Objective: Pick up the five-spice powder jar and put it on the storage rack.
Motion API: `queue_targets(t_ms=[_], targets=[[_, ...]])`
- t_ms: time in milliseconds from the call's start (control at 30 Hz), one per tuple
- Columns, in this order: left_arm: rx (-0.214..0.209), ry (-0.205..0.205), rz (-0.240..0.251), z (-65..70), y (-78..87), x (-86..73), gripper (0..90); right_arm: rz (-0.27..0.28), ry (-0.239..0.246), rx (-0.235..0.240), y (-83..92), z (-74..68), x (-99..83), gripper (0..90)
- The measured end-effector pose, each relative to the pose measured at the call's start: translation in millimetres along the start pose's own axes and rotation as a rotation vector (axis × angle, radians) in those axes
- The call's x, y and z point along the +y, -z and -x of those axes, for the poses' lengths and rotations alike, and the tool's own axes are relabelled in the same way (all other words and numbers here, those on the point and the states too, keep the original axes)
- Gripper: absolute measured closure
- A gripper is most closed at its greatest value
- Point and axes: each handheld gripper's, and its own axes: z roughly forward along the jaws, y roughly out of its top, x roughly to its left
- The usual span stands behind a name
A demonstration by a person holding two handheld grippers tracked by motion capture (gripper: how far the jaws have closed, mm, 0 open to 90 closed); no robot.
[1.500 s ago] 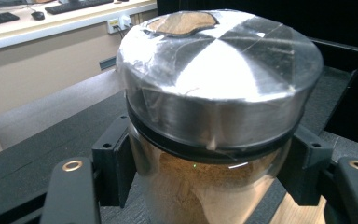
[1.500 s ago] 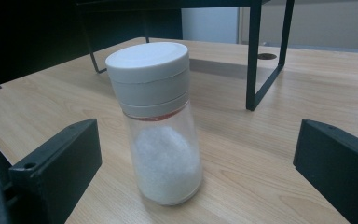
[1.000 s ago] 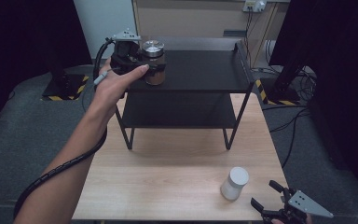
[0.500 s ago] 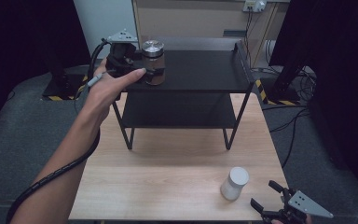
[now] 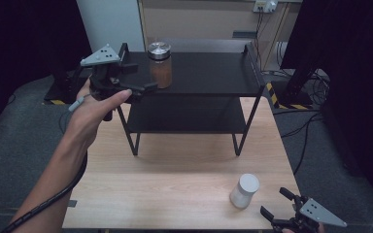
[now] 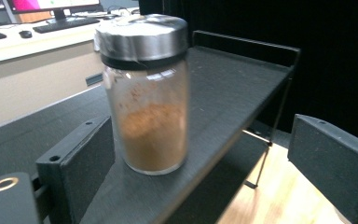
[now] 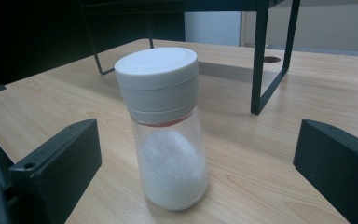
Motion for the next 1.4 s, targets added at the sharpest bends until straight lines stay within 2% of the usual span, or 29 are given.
queue_targets(t_ms=[333, 533, 733, 867, 1200, 1400], targets=[[-0.012, 0.009, 0.009, 20.6, 20.8, -42.5, 5.5, 0.020, -0.008, 0.008, -0.1, -1.0, -0.6, 1.4], [-0.038, 0.036, -0.010, 24.4, 24.2, -69.6, 5.5, 0.021, -0.006, 0.015, -2.0, -2.1, -0.2, 1.3], [-0.054, 0.053, -0.017, 27.8, 20.2, -103.1, 5.6, 0.019, -0.003, 0.016, -2.6, -3.1, 0.5, 1.4], [-0.042, 0.040, -0.013, 30.8, 16.6, -123.3, 5.5, 0.021, -0.003, 0.018, -2.7, -3.6, 0.2, 1.3], [-0.042, 0.079, -0.027, 30.2, 7.1, -176.8, 5.5, 0.022, -0.008, 0.009, 0.0, -2.1, -0.6, 1.4], [-0.020, 0.073, -0.051, 34.1, 4.1, -192.4, 5.6, 0.019, -0.009, 0.007, -0.1, -0.9, -1.2, 1.4]])
